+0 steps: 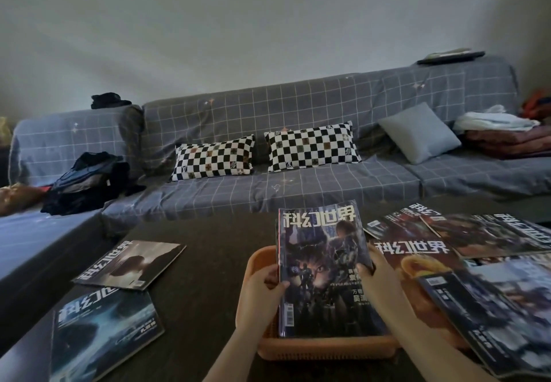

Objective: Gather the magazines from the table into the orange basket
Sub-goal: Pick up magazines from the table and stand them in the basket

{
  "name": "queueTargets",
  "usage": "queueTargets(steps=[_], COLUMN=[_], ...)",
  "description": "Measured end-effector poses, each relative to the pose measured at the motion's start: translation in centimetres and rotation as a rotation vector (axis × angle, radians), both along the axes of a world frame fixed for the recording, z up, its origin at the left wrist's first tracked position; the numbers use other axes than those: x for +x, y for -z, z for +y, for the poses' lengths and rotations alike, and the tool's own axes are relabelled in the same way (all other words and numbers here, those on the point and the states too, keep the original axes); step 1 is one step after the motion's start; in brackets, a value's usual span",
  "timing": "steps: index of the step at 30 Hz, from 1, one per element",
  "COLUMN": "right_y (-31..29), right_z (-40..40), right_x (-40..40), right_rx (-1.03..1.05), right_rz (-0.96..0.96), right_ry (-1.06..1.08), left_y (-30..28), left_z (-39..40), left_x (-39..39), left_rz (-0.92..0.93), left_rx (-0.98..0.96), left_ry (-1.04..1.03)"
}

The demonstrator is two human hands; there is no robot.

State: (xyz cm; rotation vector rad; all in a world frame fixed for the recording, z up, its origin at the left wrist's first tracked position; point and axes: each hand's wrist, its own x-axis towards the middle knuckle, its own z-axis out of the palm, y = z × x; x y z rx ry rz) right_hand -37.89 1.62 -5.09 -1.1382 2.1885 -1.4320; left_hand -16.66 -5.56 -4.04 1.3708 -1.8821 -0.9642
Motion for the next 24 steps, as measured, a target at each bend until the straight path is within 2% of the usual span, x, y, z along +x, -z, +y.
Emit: queueTargets(steps=[6,14,19,22,24], right_y=[-0.1,0.5,0.7,1.0,1.0], right_z=[-0.1,-0.4,-0.2,-0.3,-0.3], right_x=[1.1,1.0,0.8,0.6,0.6], right_rx=[0.161,0.166,0.16,0.231,0.289], right_rz=[0.124,0.119,0.243,0.362,0.279], right_ry=[0.053,0.033,0.019,-0.029,-0.037], left_y=[0.2,0.6,0.9,1.1,1.2], left_z=[0.3,0.5,0.4,0.1,0.0], left_x=[0.1,0.2,0.3,0.2,0.1], left_rz=[-0.054,-0.083,-0.093,-0.104,-0.096], left_rx=[-0.06,-0.082,-0.097,-0.096,-0.097], left_ry=[-0.024,-0.055,-0.107,-0.127,-0.121])
